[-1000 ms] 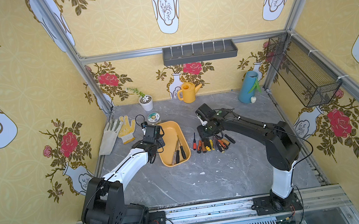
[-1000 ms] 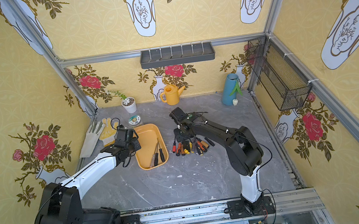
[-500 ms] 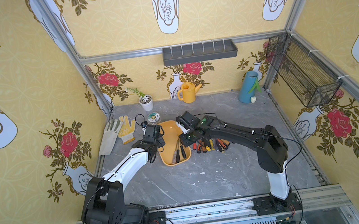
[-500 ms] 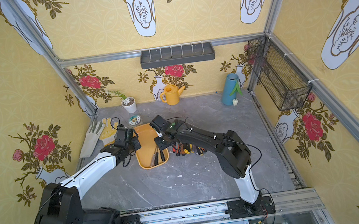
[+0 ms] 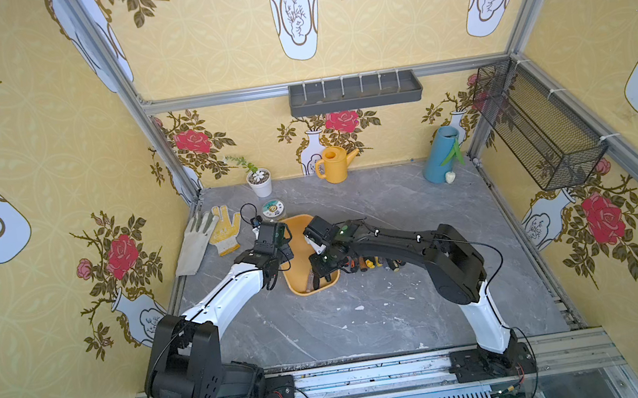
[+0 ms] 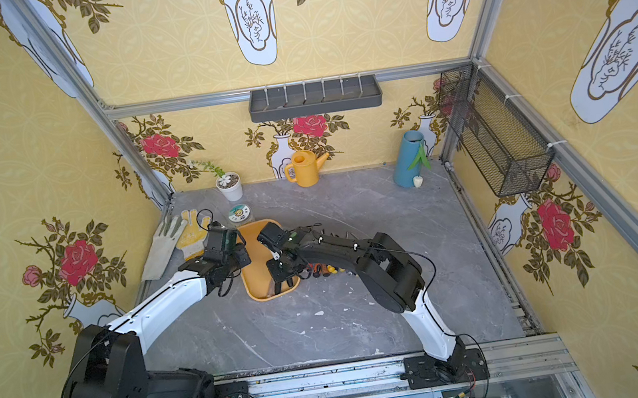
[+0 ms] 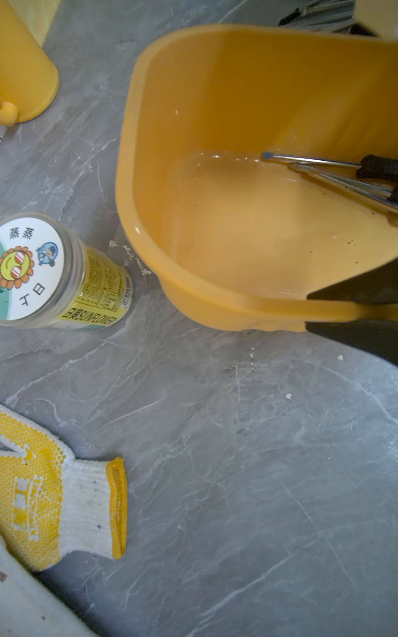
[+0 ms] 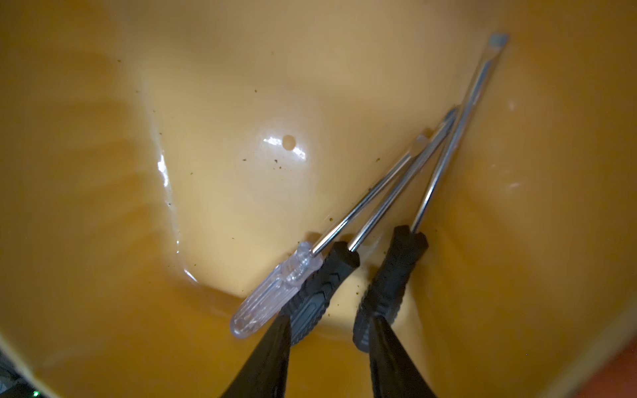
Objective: Take out the screwdriver from the storage box
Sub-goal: Pick up the screwdriver from the storage box.
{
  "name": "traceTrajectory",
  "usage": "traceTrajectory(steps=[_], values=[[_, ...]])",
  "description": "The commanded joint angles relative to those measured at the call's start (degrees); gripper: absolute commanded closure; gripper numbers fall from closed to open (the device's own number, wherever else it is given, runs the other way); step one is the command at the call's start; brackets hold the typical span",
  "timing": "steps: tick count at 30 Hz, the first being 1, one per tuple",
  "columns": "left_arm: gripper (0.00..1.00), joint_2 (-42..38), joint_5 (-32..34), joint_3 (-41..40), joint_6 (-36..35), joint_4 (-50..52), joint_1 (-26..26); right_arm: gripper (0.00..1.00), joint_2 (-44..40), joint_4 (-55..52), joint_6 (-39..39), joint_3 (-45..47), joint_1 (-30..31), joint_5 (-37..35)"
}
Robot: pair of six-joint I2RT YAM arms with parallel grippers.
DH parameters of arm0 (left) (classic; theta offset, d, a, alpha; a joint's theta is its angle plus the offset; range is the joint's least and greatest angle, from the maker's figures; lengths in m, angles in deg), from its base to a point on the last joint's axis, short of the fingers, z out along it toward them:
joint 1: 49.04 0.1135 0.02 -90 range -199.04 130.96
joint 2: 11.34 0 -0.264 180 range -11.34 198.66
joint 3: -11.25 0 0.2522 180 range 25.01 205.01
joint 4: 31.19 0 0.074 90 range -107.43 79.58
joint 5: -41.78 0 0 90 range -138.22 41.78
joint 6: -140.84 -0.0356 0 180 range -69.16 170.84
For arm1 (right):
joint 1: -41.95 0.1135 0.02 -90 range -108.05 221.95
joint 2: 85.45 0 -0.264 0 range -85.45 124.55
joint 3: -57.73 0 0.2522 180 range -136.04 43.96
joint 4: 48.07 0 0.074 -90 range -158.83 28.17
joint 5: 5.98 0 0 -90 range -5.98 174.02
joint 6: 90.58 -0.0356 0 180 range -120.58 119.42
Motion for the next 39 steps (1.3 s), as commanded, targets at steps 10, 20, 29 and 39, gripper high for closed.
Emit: traceTrajectory(steps=[10, 20, 29, 39], values=[[1.00, -0.1, -0.5, 0.0, 0.2, -2.6, 0.1, 0.64, 4.8, 2.5, -3.4, -1.6, 0.1, 1.5], [1.00, -0.1, -0.5, -0.2, 0.2, -2.4, 0.1, 0.69, 8.2, -0.5, -4.1, -3.9, 0.2, -0.6], [1.00, 0.2, -0.2, -0.4, 0.4, -2.4, 0.1, 0.95, 4.1, 5.3, -3.0, 0.5, 0.4, 1.0], [1.00, 0.7, 0.4, -0.2, 0.1, -2.1, 0.1, 1.00, 0.1, 10.0, -2.1, 1.5, 0.4, 2.9]])
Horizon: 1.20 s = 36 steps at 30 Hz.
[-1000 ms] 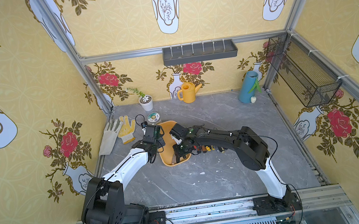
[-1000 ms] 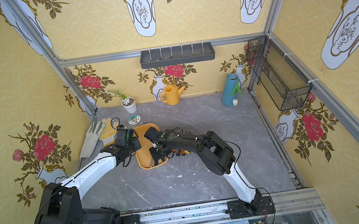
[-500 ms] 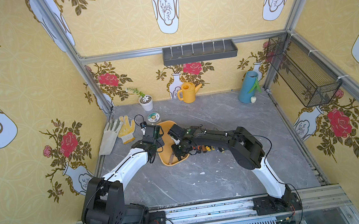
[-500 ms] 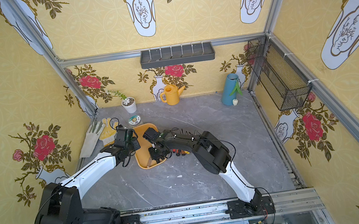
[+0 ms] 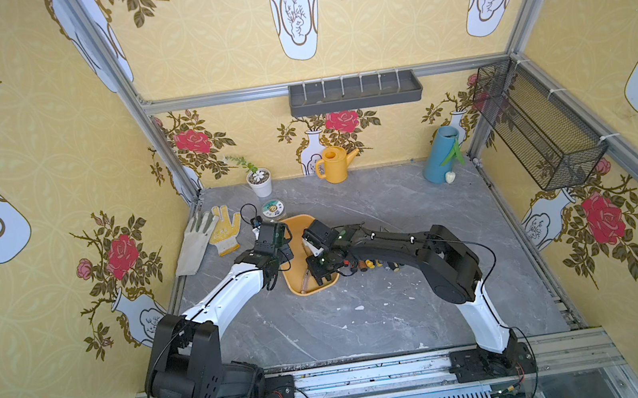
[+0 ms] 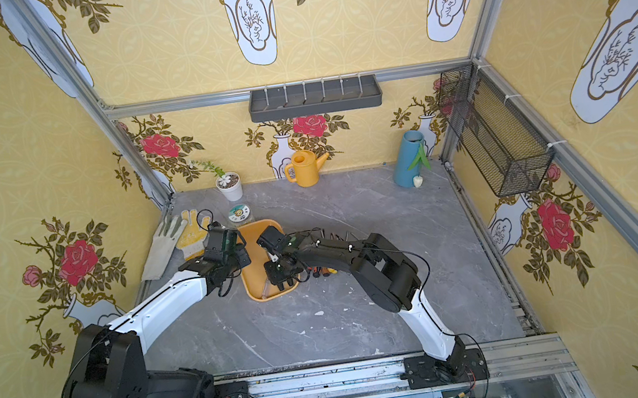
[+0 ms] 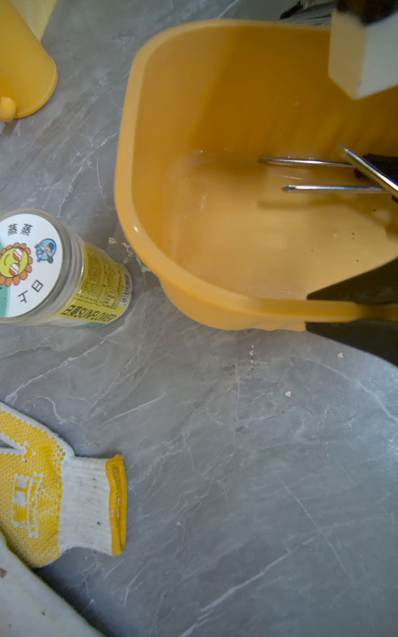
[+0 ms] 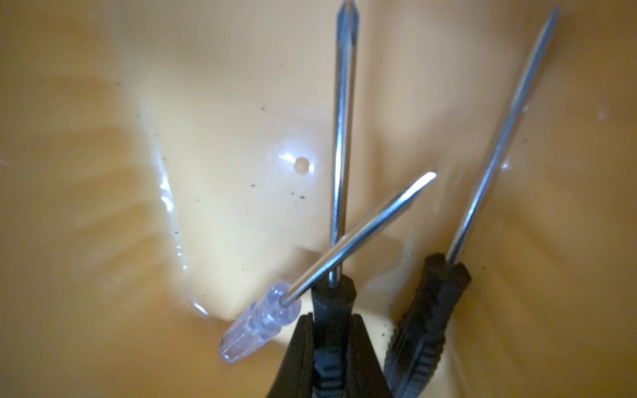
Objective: Take out the screwdriver from the storage box
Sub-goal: Pick up the screwdriver from the storage box.
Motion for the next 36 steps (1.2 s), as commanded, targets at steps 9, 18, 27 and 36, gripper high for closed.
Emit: traceTrajectory(steps=[9, 18, 27, 36], values=[[1.00, 0.8, 0.1, 0.1, 0.1, -2.1, 0.1, 1.00, -4.1, 2.0, 1.8, 0.3, 0.1, -0.2], [1.00, 0.7, -0.1, 0.0, 0.3, -2.1, 0.1, 1.00, -8.6, 0.2, 3.5, 1.1, -1.4, -2.8], [1.00, 0.6, 0.1, -0.1, 0.3, -2.1, 0.1, 1.00, -14.3, -2.9, 5.0, 3.9, -6.0, -5.8], [1.00, 0.8, -0.1, -0.1, 0.3, -2.1, 0.1, 1.00, -16.6, -11.5, 8.8, 6.3, -12.4, -8.8]])
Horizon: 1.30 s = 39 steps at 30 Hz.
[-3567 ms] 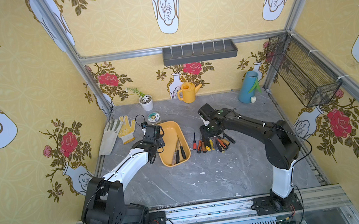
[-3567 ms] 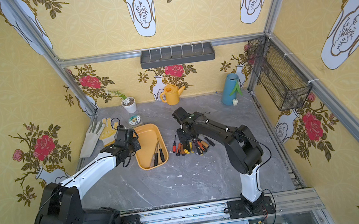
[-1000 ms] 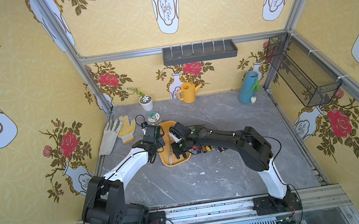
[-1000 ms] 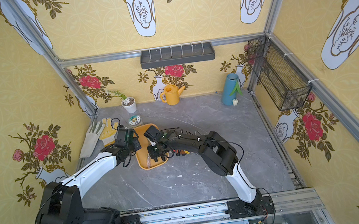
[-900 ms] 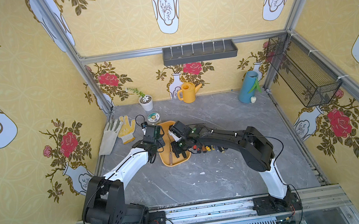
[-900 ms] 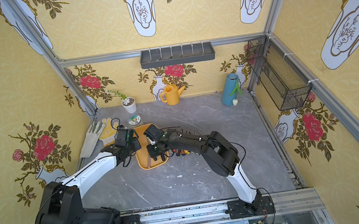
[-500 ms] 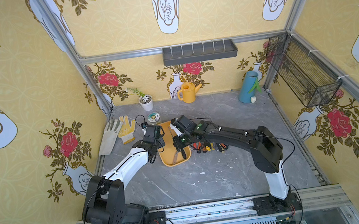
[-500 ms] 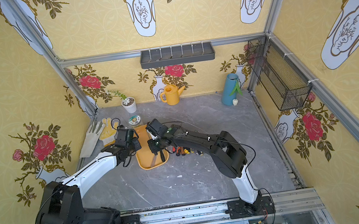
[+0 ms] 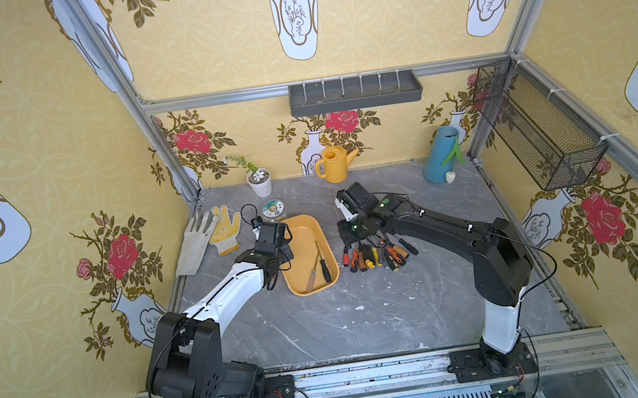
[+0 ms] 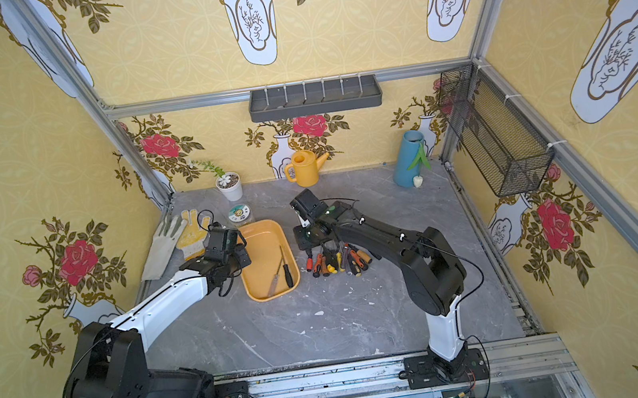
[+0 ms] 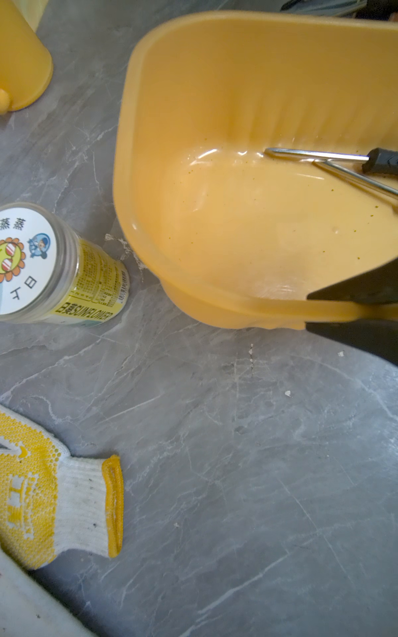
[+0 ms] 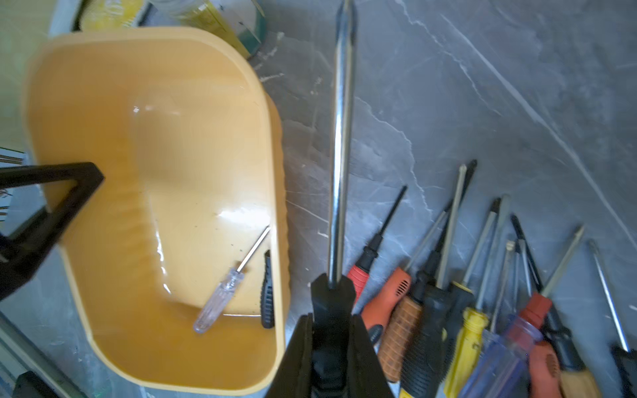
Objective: Take out the screwdriver from the storage box
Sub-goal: Pick up the screwdriver from the storage box, then place the screwdriver at the center of the board.
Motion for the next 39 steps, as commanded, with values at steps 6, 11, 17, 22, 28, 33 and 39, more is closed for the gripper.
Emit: traceTrajectory(steps=[6, 11, 17, 22, 28, 33, 39], values=[[1.00, 0.2, -0.1, -0.1, 0.2, -1.9, 0.1, 1.00, -0.6, -6.2, 1.1, 3.3, -2.7, -4.9], [1.00, -0.2, 0.1, -0.1, -0.3, -1.5, 0.1, 1.00, 0.3, -7.4, -0.1, 4.6, -3.8, -5.4], [1.00, -0.2, 0.1, -0.1, -0.1, -1.5, 0.1, 1.00, 1.9, -8.1, 0.0, 5.4, -4.1, -5.6], [1.00, -0.1, -0.2, -0.1, -0.2, -1.4, 0.1, 1.00, 3.1, -7.7, -0.8, 6.1, -4.5, -5.7], [1.00, -0.2, -0.1, -0.1, -0.3, -1.4, 0.1, 0.84, 4.0, -7.9, -1.2, 6.2, -4.8, -5.5], [1.00, 0.1, -0.2, -0.1, -0.3, -1.5, 0.1, 0.69, 3.1, -7.0, -1.5, 7.5, -4.8, -5.4], [1.00, 0.5, -0.6, 0.5, -0.3, -1.3, 0.1, 0.62, 2.7, -6.9, -1.5, 7.2, -4.8, -5.5]])
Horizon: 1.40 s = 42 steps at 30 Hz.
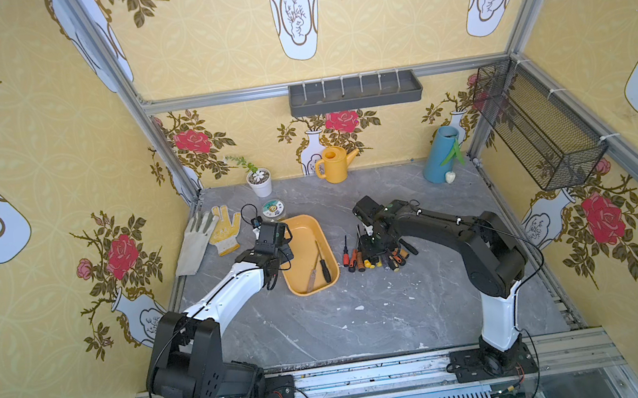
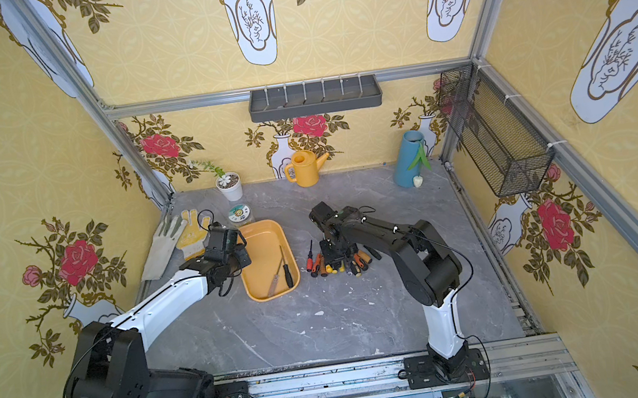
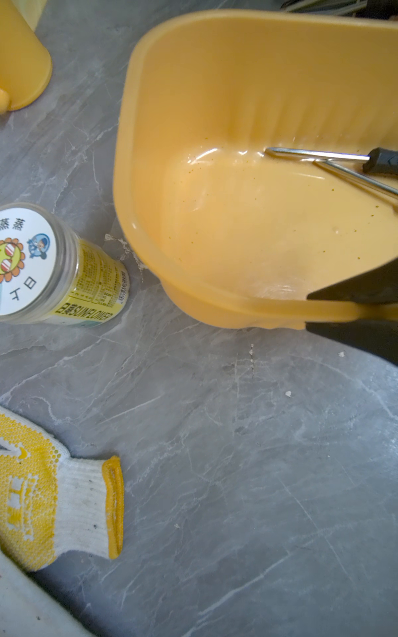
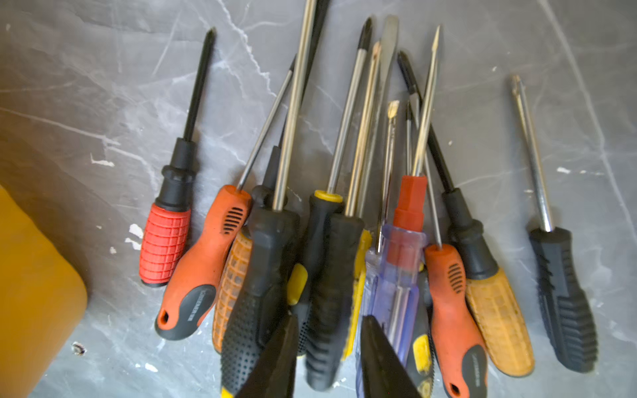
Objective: Take out the screwdriver from the storage box
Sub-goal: Place the screwdriver at the center of the board.
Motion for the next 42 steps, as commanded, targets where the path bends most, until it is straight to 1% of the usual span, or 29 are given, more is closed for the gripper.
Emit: traceTrajectory(steps=[1, 8, 13, 15, 17, 19, 25, 30, 34, 42], values=[[1.00, 0.1, -0.3, 0.2, -0.1, -1.4, 0.1, 0.62, -0.7, 0.7, -0.6, -0.4, 0.1, -0.5], [1.00, -0.2, -0.2, 0.2, -0.2, -1.3, 0.1, 0.59, -2.5, 1.2, -0.3, -0.8, 0.5, -1.0], [1.00, -0.1, -0.5, 0.2, -0.1, -1.3, 0.1, 0.55, -4.4, 2.4, 0.8, -2.2, 2.2, -1.6], [1.00, -0.1, -0.5, 0.3, 0.0, -1.4, 0.1, 0.54, -4.7, 2.7, 1.5, -3.5, 3.4, -1.8], [1.00, -0.2, -0.5, 0.3, 0.1, -1.2, 0.1, 0.47, -5.0, 3.3, 2.5, -4.9, 5.4, -2.5], [1.00, -0.3, -0.5, 0.3, 0.1, -1.1, 0.1, 0.43, -5.2, 4.3, 3.3, -6.1, 7.2, -3.1], [1.00, -0.3, -0.5, 0.2, 0.4, -1.2, 0.1, 0.44, -1.4, 5.0, 3.4, -12.4, 12.2, 0.4], [1.00, -0.4, -0.5, 0.2, 0.5, -1.2, 0.1, 0.46, 1.9, 6.6, -0.2, -14.2, 14.3, 4.8], [1.00, -0.7, -0.4, -0.1, 0.5, -1.4, 0.1, 0.46, 3.3, 9.4, -4.7, -12.5, 15.1, 8.4], [1.00, -0.5, -0.5, -0.3, 0.7, -1.8, 0.1, 0.45, 5.3, 16.6, -12.4, -9.2, 16.3, 11.8]])
